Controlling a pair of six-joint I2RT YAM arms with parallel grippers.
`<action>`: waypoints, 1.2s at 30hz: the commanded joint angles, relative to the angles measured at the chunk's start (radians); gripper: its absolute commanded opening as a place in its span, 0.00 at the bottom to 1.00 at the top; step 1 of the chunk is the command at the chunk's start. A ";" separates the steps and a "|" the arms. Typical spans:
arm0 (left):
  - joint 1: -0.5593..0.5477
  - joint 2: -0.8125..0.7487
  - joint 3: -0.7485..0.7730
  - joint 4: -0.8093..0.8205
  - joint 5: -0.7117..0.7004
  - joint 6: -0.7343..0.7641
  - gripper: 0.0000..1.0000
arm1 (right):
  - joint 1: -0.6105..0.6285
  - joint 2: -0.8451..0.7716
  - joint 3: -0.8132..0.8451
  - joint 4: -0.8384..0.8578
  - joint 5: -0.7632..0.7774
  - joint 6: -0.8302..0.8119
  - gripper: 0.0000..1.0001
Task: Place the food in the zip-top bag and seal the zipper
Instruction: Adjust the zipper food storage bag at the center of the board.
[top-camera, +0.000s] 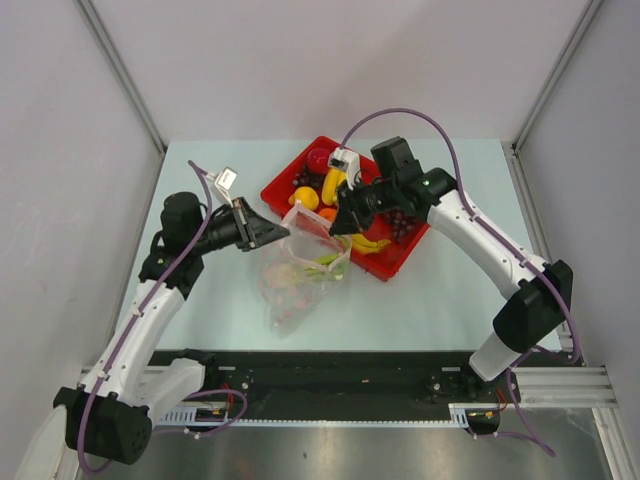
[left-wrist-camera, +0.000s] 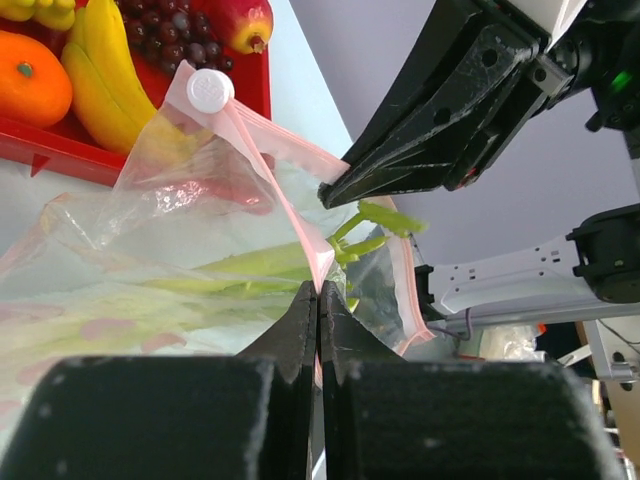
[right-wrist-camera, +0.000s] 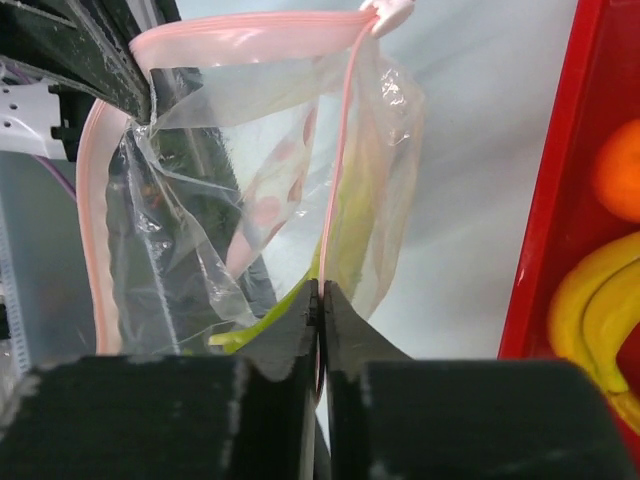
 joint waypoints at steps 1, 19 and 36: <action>0.006 -0.025 -0.001 0.002 -0.003 0.082 0.00 | -0.005 0.000 0.095 -0.017 -0.012 0.011 0.00; -0.161 -0.153 0.170 -0.293 -0.131 0.543 0.00 | 0.181 0.067 0.350 -0.204 0.008 -0.054 0.00; -0.191 -0.168 0.248 -0.333 -0.097 0.434 0.00 | 0.118 0.239 0.500 -0.380 -0.076 -0.280 0.00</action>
